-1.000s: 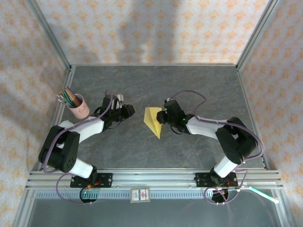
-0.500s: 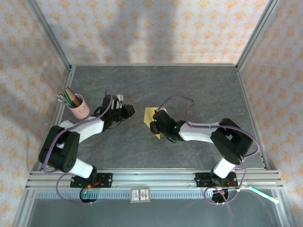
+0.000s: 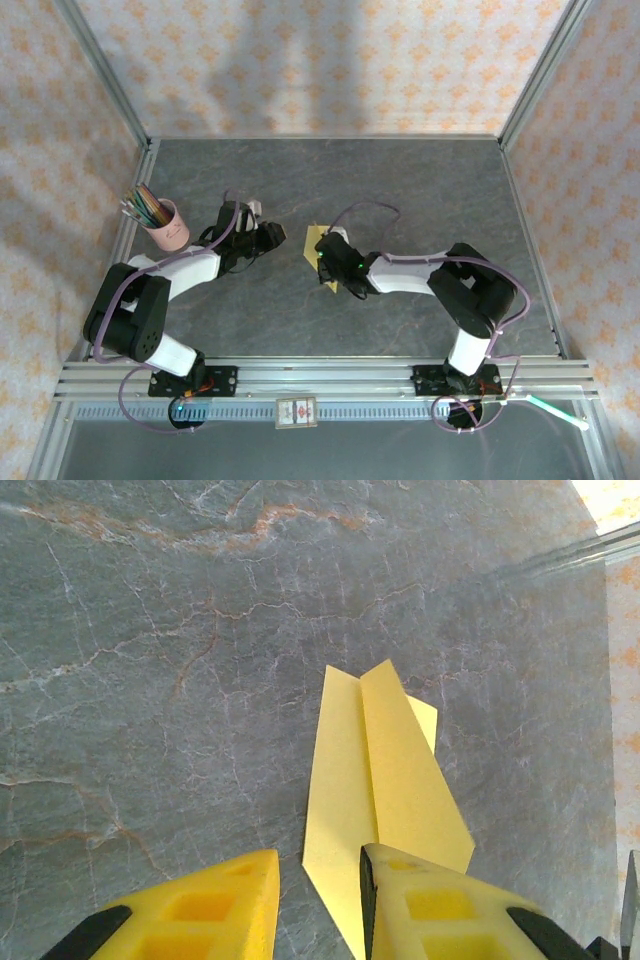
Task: Fold a paper plane with a square sheet of paper (pick it up from the middle)
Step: Turn over the paper at the center of the table.
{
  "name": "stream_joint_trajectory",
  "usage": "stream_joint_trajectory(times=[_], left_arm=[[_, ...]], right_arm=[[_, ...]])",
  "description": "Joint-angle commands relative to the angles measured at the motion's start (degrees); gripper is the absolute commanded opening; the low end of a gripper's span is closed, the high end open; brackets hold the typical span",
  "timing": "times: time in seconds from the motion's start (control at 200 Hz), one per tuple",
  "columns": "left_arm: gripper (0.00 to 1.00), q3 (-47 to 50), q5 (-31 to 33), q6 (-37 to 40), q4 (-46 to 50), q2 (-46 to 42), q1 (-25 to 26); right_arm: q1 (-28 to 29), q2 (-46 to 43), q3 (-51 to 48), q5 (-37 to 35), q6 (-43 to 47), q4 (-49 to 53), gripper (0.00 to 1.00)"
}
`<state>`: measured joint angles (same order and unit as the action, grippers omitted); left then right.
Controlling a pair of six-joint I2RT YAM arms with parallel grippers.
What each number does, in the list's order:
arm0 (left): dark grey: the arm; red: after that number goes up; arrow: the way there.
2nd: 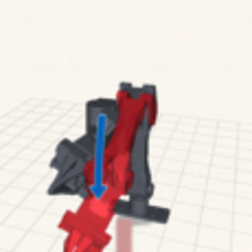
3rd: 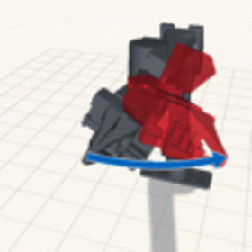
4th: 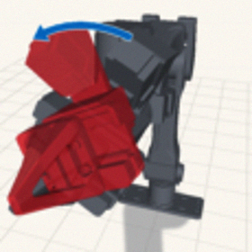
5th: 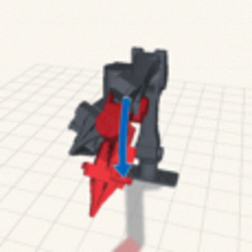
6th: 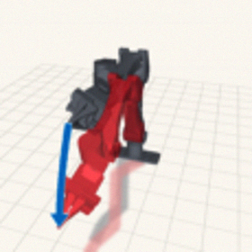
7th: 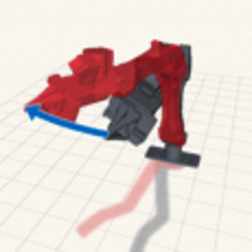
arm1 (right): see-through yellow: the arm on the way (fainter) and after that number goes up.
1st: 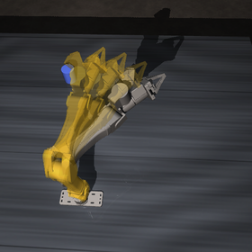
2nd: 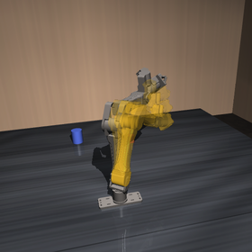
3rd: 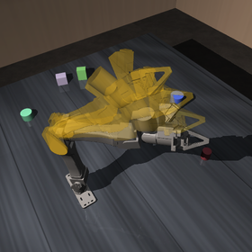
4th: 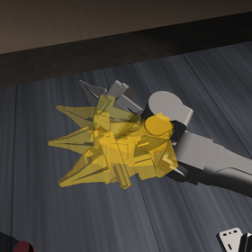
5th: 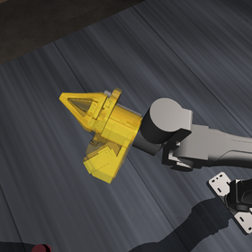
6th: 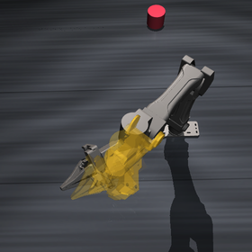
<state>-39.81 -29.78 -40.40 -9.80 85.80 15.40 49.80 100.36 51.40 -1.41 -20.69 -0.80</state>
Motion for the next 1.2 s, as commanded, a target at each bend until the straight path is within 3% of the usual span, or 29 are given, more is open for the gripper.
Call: stream_joint_trajectory(times=[0.0, 0.135, 0.27, 0.38, 0.491, 0.791, 1.031, 1.196], left_arm=[[0.30, -2.19, -0.63, 1.05, 0.42, 0.33, 0.54], [0.29, -2.20, -0.45, 1.05, 0.81, -0.69, 0.53], [0.30, -2.11, -0.02, 1.20, 0.90, -1.49, 0.51], [0.30, -1.77, 0.16, 1.12, 0.40, -1.25, 0.34], [0.30, -1.44, 0.58, 1.19, 0.40, -1.07, -0.31], [0.30, -0.71, 4.02, 2.69, 1.80, -2.46, -5.46], [0.30, -0.18, 2.49, 1.74, 0.31, -2.70, -8.98], [0.30, -0.20, 1.66, 1.55, 0.28, -3.07, -9.05]], right_arm=[[-0.76, -2.72, 1.54, -7.14, 1.88, 4.78, 0.01], [-4.42, -9.35, 3.57, -15.91, 4.43, 13.66, 0.00], [-4.78, -14.45, 8.06, -32.53, 7.86, 24.54, 0.00], [-2.40, -12.17, 10.87, -43.60, 8.06, 30.85, 0.00], [1.22, -4.79, 13.46, -48.13, 4.41, 36.20, 0.00], [10.61, 12.61, 18.62, -43.06, -2.46, 38.15, 0.00], [14.82, 18.76, 22.72, -35.12, -2.99, 33.75, 0.00], [15.16, 20.38, 25.99, -32.16, -2.04, 31.63, 0.14]])
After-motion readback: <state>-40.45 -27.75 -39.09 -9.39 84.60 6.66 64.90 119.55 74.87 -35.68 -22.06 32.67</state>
